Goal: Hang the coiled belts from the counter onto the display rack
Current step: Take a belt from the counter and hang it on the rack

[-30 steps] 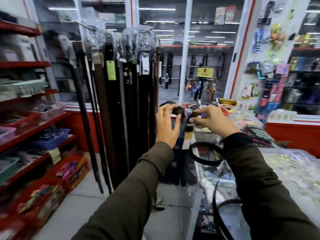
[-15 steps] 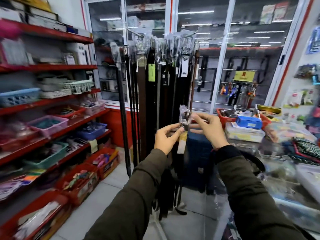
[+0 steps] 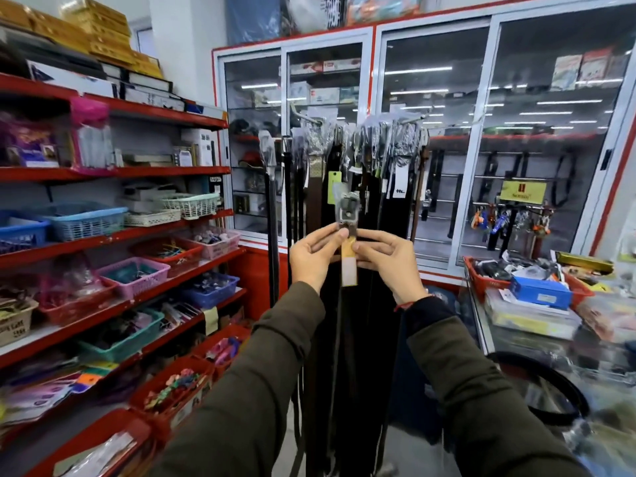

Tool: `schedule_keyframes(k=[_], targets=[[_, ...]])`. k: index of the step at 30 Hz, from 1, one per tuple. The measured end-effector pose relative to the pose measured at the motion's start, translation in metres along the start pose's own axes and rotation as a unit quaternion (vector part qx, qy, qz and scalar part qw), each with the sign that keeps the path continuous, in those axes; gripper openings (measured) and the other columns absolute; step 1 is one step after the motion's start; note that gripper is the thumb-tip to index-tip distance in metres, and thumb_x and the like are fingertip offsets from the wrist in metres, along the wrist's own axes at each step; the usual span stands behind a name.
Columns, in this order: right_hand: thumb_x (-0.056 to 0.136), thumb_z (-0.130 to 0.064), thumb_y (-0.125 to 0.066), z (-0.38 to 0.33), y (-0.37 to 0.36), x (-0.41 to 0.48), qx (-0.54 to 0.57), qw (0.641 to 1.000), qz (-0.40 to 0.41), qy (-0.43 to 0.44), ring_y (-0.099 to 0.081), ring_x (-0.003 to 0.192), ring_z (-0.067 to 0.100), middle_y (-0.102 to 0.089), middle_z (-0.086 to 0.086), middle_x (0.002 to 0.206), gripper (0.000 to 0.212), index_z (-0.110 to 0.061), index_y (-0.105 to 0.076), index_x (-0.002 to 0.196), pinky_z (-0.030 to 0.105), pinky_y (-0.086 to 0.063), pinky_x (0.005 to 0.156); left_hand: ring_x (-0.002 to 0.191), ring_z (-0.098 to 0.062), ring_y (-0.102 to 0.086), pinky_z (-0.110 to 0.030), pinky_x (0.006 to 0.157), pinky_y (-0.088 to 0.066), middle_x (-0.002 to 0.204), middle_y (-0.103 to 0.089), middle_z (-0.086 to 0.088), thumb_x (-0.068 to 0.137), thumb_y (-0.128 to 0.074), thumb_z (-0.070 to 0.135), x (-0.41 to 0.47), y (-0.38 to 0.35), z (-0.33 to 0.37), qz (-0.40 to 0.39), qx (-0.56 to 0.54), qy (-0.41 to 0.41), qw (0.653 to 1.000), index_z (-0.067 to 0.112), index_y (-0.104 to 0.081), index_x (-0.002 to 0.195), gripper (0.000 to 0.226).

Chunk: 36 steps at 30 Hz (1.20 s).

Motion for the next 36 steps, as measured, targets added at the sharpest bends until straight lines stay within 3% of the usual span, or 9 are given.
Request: schedule_keyframes(k=[2,7,12,16,19,23,27,31,36], targets=[[0.087,-0.009,-0.074,-0.014,-0.012,0.019,0.023,0.999,0.023,0.021,-0.077,0.090,0.023,-0.079,0.014,0.095,0.026,-0.007,-0.074,0.112,0.033,-0.062,0.079,0.085,-0.014,-0.076,-0.022,0.063,-0.061,0.092,-0.078,-0.004,0.083,-0.079,0.014,0.017,0.004,0.022,0.013,0.005,-0.015,1.000,0.004,-0.072,0.113,0.032],[0.089,-0.005,-0.072,-0.056,-0.053,0.061,0.103,0.993,0.003,0.060,-0.076,0.087,0.023,-0.078,0.017,0.095,0.026,-0.007,-0.070,0.115,0.033,-0.064,0.073,0.084,-0.005,-0.074,-0.022,0.072,-0.062,0.105,-0.075,-0.011,0.090,-0.073,0.012,0.065,0.006,0.080,0.016,0.033,-0.088,0.996,0.000,-0.067,0.123,0.036],[0.091,0.000,-0.066,-0.089,-0.090,0.095,0.123,0.989,-0.011,0.077,-0.070,0.094,0.031,-0.071,0.031,0.109,0.033,0.002,-0.064,0.124,0.032,-0.064,0.074,0.109,-0.026,-0.070,-0.037,0.089,-0.060,0.118,-0.072,-0.016,0.093,-0.068,0.016,0.107,0.016,0.122,0.035,0.059,-0.132,0.989,0.001,-0.066,0.126,0.036],[0.091,0.002,-0.066,-0.098,-0.107,0.113,0.118,0.990,-0.013,0.081,-0.071,0.083,0.021,-0.072,0.022,0.101,0.033,0.004,-0.064,0.124,0.022,-0.063,0.066,0.115,-0.036,-0.068,-0.050,0.098,-0.056,0.120,-0.071,-0.022,0.091,-0.071,0.016,0.128,0.026,0.136,0.048,0.055,-0.126,0.989,-0.001,-0.068,0.123,0.036],[0.091,0.003,-0.065,-0.098,-0.116,0.123,0.126,0.989,-0.009,0.075,-0.072,0.074,0.012,-0.072,0.016,0.094,0.033,0.006,-0.064,0.124,0.022,-0.063,0.066,0.103,-0.031,-0.071,-0.042,0.088,-0.060,0.117,-0.072,-0.026,0.090,-0.071,0.012,0.136,0.032,0.141,0.051,0.030,-0.114,0.992,-0.001,-0.070,0.117,0.030],[0.090,0.001,-0.068,-0.095,-0.118,0.135,0.096,0.993,0.011,0.071,-0.074,0.082,0.021,-0.073,0.018,0.099,0.032,0.003,-0.068,0.121,0.027,-0.064,0.070,0.086,-0.024,-0.072,-0.024,0.063,-0.061,0.109,-0.074,-0.023,0.088,-0.074,0.011,0.142,0.035,0.140,0.033,-0.012,-0.086,0.996,-0.002,-0.071,0.113,0.028],[0.088,0.000,-0.070,-0.082,-0.116,0.140,0.066,0.996,0.035,0.056,-0.075,0.080,0.021,-0.075,0.013,0.091,0.029,0.001,-0.070,0.117,0.023,-0.063,0.063,0.094,-0.030,-0.070,-0.021,0.056,-0.060,0.116,-0.071,-0.028,0.089,-0.072,0.009,0.148,0.033,0.126,0.028,-0.011,-0.041,0.999,-0.006,-0.068,0.118,0.033],[0.092,-0.001,-0.061,-0.071,-0.112,0.151,-0.052,0.993,0.076,0.072,-0.074,0.103,0.031,-0.076,0.015,0.102,0.029,-0.006,-0.070,0.119,0.046,-0.061,0.089,0.114,-0.034,-0.067,-0.038,0.091,-0.060,0.124,-0.068,-0.027,0.093,-0.067,0.005,0.159,0.025,0.114,0.040,0.060,-0.052,0.996,-0.004,-0.064,0.125,0.034],[0.101,-0.007,-0.044,-0.058,-0.119,0.140,-0.229,0.964,0.067,0.121,-0.057,0.129,0.024,-0.064,0.011,0.136,0.041,-0.008,-0.055,0.140,0.037,-0.043,0.112,0.133,-0.025,-0.055,-0.034,0.113,-0.042,0.143,-0.059,-0.014,0.101,-0.050,0.008,0.147,0.015,0.099,0.030,0.272,-0.143,0.951,0.010,-0.049,0.146,0.045]])
Point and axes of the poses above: each hand's wrist, its own x-axis towards the middle knuckle, its own y-axis out of the back of the hand, z = x × y, the point moved 6 cm from there along x, towards the middle knuckle
